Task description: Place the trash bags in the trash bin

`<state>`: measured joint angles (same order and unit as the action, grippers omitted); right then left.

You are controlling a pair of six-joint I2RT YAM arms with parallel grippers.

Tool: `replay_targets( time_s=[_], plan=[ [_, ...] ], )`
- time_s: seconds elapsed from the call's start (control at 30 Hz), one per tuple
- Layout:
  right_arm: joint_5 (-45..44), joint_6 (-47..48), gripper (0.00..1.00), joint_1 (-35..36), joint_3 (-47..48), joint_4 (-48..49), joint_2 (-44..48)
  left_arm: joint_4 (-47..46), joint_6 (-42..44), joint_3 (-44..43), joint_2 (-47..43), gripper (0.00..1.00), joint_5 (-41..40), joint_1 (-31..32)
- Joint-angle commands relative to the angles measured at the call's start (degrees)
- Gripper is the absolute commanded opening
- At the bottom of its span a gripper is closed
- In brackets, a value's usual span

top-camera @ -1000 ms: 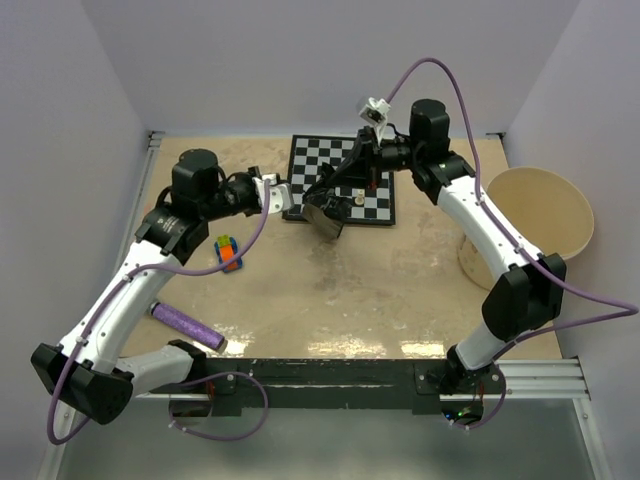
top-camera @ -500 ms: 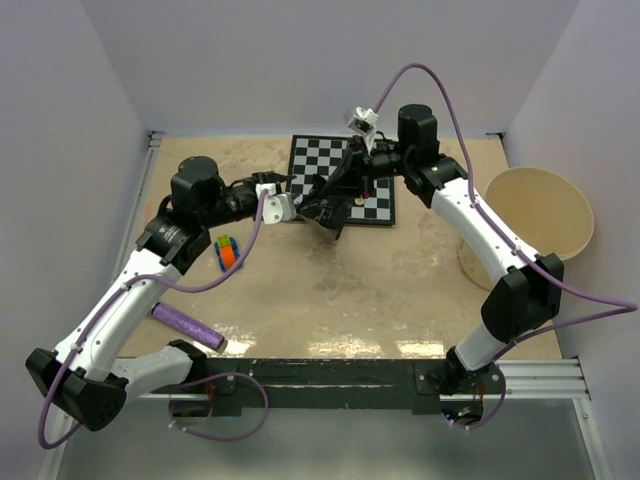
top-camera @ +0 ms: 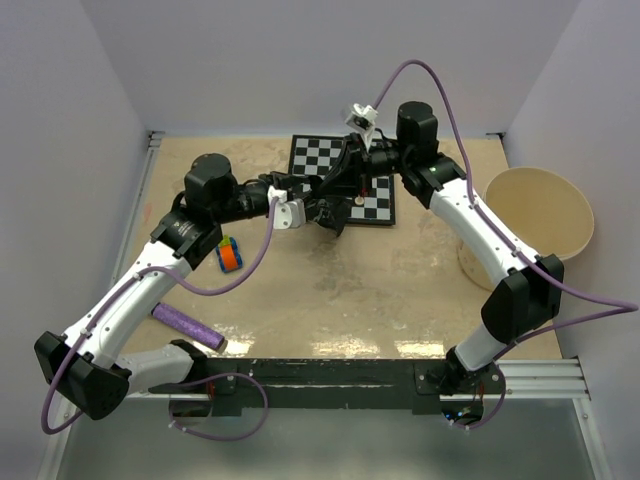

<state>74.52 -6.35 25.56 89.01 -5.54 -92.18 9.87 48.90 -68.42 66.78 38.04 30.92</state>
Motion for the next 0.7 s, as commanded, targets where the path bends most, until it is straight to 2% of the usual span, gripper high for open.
replay_targets(
  time_s=[0.0, 0.13, 0.3, 0.37, 0.47, 0.53, 0.6, 0.67],
  plan=[
    [0.3, -2.1, 0.12, 0.2, 0.2, 3.6, 2.0, -2.2, 4.1, -1.0, 0.1, 0.35, 3.5, 1.2],
    [0.3, -2.7, 0.16, 0.5, 0.4, 4.0, 1.4, -4.2, 5.4, -0.7, 1.1, 0.29, 3.4, 3.3],
    [-0.3, -3.3, 0.22, 0.6, 0.4, 4.0, 1.0, -4.9, 3.3, -2.2, 2.8, 0.06, 3.1, 4.7],
    [-1.0, -2.9, 0.24, 0.5, 0.2, 3.7, 1.3, -5.6, 1.5, -2.2, 3.0, 0.0, 2.1, 4.7],
    [-3.6, 0.0, 0.24, 0.0, 0.2, 0.8, 2.2, -5.8, -0.4, -2.2, 2.2, 0.0, -1.0, 4.5],
    [-6.0, 2.7, 0.18, -0.9, 0.2, -1.7, 2.8, -5.6, -0.6, -1.6, 0.9, 0.0, -3.0, 4.5],
    [-8.9, 6.0, 0.03, -1.8, 0.5, -4.6, 3.2, -5.6, -0.6, -0.6, -0.8, 0.0, -4.4, 4.3],
    [-11.5, 8.0, 0.0, -2.2, 0.5, -5.5, 3.8, -5.6, -0.8, 0.4, -2.2, 0.0, -5.3, 4.3]
  ],
)
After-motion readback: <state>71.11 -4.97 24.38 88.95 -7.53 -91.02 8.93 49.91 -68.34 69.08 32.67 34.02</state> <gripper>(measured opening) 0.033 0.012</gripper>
